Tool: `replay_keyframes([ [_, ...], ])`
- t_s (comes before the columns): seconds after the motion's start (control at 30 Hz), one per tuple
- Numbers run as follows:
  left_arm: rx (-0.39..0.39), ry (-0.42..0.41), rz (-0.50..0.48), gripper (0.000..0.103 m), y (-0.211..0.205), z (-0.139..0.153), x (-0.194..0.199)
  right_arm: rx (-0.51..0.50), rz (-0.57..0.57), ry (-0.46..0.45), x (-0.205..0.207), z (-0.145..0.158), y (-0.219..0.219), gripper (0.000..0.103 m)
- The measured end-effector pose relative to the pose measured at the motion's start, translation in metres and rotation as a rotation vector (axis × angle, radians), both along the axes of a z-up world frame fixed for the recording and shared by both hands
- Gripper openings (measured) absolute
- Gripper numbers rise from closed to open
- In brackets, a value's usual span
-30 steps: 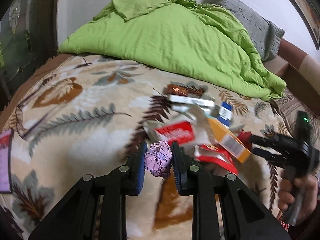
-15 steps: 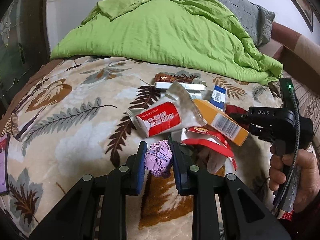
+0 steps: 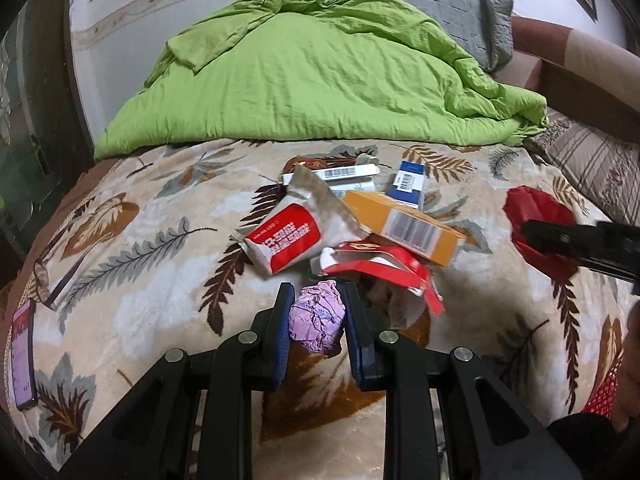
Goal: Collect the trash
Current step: 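Grasp the red wrapper with the right tool while the left tool holds the pink ball, then carry both items to the red wastebasket and open both tools to drop them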
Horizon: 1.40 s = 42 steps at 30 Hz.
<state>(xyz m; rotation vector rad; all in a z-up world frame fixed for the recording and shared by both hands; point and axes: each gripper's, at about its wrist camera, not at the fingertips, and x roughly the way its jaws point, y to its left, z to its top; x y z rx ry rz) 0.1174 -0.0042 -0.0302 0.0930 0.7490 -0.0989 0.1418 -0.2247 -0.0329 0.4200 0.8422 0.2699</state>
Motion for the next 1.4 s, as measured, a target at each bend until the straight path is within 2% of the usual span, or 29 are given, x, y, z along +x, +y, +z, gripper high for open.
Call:
replay_keyframes([
  [0.47, 0.019, 0.009, -0.026, 0.023, -0.017, 0.001, -0.033, -0.041, 0.033, -0.040, -0.066, 0.011, 0.007, 0.036],
  [0.8, 0.002, 0.008, -0.056, 0.023, -0.027, 0.013, -0.056, -0.040, 0.038, -0.063, -0.089, 0.020, 0.004, 0.036],
  [1.13, -0.041, 0.020, -0.090, 0.023, -0.038, 0.027, -0.063, -0.009, 0.012, -0.091, -0.108, 0.034, -0.014, 0.036],
  [1.27, -0.062, 0.018, -0.133, 0.023, -0.051, 0.036, -0.067, 0.003, -0.023, -0.093, -0.118, 0.039, -0.034, 0.036],
  [1.4, -0.086, 0.019, -0.227, 0.023, -0.078, 0.047, -0.076, -0.008, -0.070, -0.092, -0.137, 0.043, -0.061, 0.036],
])
